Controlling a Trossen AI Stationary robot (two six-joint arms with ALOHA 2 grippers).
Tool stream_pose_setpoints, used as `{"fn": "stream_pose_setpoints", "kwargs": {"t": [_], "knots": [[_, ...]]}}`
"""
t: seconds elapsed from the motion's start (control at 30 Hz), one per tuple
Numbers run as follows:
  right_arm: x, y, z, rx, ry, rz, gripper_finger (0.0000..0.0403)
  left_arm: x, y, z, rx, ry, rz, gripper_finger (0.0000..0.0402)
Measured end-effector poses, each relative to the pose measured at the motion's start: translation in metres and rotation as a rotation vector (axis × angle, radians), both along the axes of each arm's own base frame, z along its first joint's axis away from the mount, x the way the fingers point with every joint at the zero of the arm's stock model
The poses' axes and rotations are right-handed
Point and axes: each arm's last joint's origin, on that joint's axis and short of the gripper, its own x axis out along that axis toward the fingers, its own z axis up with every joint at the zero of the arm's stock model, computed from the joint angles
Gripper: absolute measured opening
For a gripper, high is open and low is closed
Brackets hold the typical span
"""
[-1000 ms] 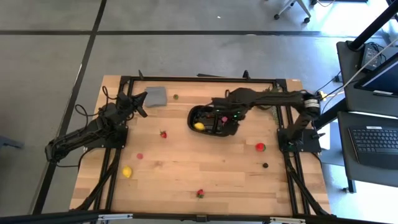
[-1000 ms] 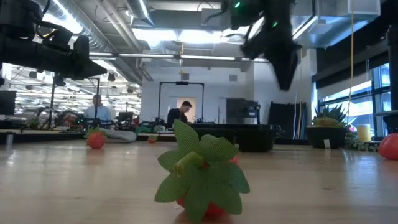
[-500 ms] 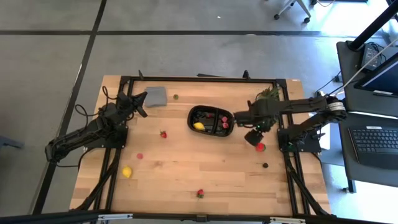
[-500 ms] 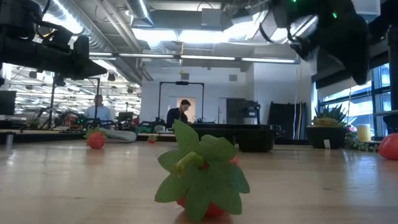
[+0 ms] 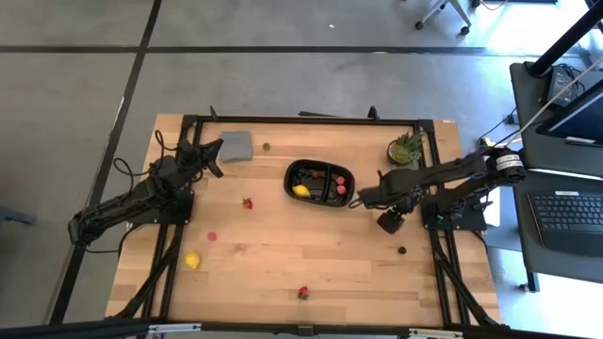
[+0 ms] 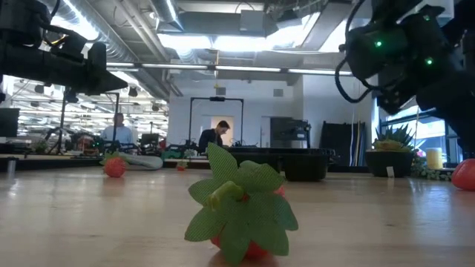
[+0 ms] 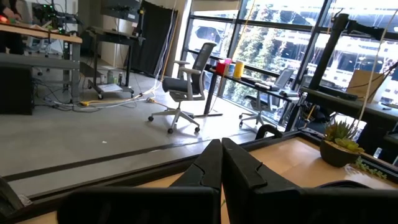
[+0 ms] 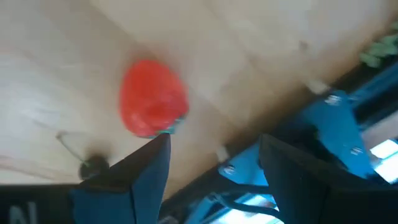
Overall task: Pick and placing Produce into tupperware
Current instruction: Put the right red strawberry into the black container
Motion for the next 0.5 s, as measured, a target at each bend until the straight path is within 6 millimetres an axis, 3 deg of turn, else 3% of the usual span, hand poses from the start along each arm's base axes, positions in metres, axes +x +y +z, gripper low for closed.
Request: {"fn": "stream_pose_setpoints", "kwargs": {"t": [0.1, 0.37, 0.5], "knots": [[0.0044, 0.0029, -0.0045, 0.022, -0.062, 0.013, 0.0256, 0.0, 0.0, 0.0001, 0.0, 0.0, 0.0, 0.0], [0.0092, 0.0041, -0.0031, 0.031, -0.103, 0.026, 0.0337, 0.0, 0.0, 0.0, -0.002, -0.002, 0.0, 0.0], [0.0089, 0.0092, -0.0032, 0.008, -0.103, 0.016, 0.0355, 0.0, 0.0, 0.0001, -0.002, -0.003, 0.0, 0.0]]}}
